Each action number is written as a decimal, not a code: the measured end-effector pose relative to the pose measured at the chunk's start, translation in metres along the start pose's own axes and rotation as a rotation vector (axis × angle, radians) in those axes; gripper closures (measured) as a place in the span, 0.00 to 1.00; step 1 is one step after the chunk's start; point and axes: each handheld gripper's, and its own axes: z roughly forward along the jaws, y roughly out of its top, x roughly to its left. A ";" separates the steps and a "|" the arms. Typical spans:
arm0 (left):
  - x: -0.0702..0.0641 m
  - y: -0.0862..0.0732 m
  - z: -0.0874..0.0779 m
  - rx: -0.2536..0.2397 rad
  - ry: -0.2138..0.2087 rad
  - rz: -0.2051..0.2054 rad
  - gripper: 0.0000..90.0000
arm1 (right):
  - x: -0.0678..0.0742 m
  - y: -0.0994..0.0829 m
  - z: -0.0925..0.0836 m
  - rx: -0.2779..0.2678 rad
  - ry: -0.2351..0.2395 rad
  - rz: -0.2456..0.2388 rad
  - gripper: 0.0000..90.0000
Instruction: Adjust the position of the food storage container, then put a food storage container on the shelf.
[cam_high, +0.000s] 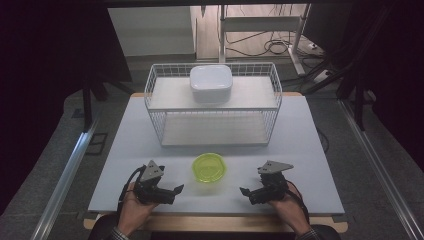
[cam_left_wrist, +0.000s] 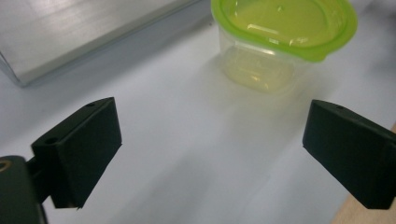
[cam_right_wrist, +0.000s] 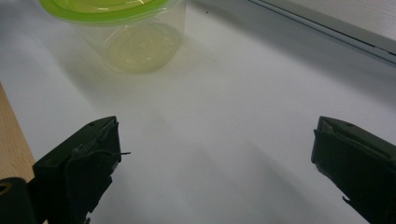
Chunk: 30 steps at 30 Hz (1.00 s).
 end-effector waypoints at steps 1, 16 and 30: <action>0.000 -0.002 0.000 0.006 0.004 0.003 0.04 | 0.000 0.000 0.000 0.000 -0.001 -0.001 0.02; 0.007 -0.014 -0.006 -0.015 0.029 0.007 0.02 | 0.000 0.000 0.000 0.008 -0.001 -0.007 0.02; 0.006 -0.014 -0.003 -0.012 0.017 0.027 0.02 | -0.002 0.005 -0.005 -0.061 -0.003 0.039 0.02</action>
